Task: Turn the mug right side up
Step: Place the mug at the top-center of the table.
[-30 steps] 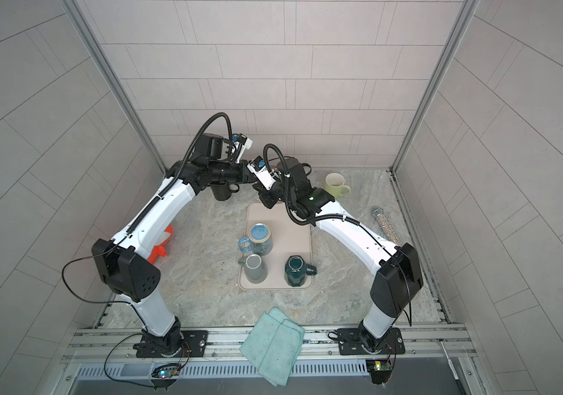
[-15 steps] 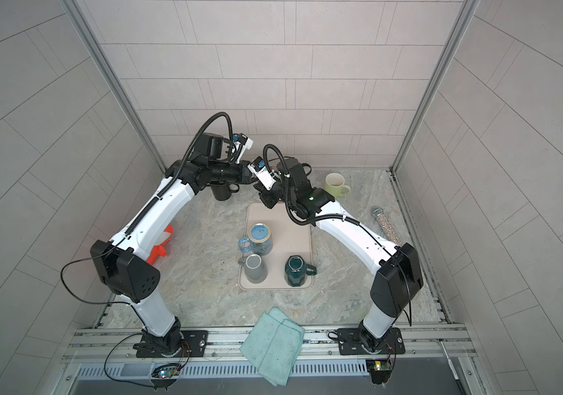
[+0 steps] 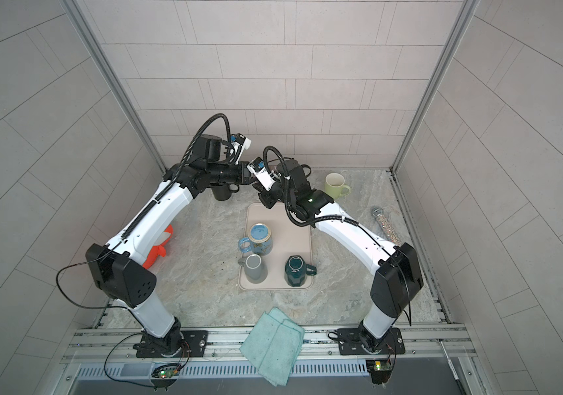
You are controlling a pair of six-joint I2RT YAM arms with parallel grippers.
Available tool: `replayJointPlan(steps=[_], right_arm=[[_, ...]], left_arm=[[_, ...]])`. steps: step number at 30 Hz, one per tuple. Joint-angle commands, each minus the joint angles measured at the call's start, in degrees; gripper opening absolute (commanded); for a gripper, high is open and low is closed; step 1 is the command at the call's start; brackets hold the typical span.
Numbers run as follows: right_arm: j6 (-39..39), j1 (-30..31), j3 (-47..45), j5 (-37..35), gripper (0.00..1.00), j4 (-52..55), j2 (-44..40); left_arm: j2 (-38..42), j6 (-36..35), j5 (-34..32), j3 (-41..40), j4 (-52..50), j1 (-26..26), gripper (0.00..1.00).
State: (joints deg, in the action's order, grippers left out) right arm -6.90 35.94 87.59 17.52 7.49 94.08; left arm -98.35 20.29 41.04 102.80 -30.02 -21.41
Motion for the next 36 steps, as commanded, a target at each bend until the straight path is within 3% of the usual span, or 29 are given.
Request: replayJointPlan(steps=[1,3,8,19,27,36], right_arm=[[1.4,-0.3,0.7,-0.8,0.1,-8.0,-4.3],[1.6,-0.4,0.5,-0.8,0.18,-7.9,-4.3],[1.6,-0.8,0.1,-1.0,0.29,-7.9,-4.6],[1.2,-1.5,-2.5,-3.6,0.42,-5.2,-7.2],[2.5,-2.2,-8.5,-7.3,0.42,-4.8,-13.2],[5.2,-3.0,-13.8,-10.5,0.4,-5.8,-18.5]], left_arm=[[1.7,1.0,0.5,-0.4,4.2,-0.4,0.0],[1.6,0.8,0.1,-0.2,4.2,-0.4,0.0],[0.7,0.8,0.0,0.7,4.1,-0.5,0.0],[-1.0,-1.0,-3.6,1.0,4.7,-0.4,0.0],[-4.1,-3.1,-9.5,-0.2,8.6,-0.3,0.0],[-6.6,-4.5,-16.7,-5.0,21.0,0.4,0.0]])
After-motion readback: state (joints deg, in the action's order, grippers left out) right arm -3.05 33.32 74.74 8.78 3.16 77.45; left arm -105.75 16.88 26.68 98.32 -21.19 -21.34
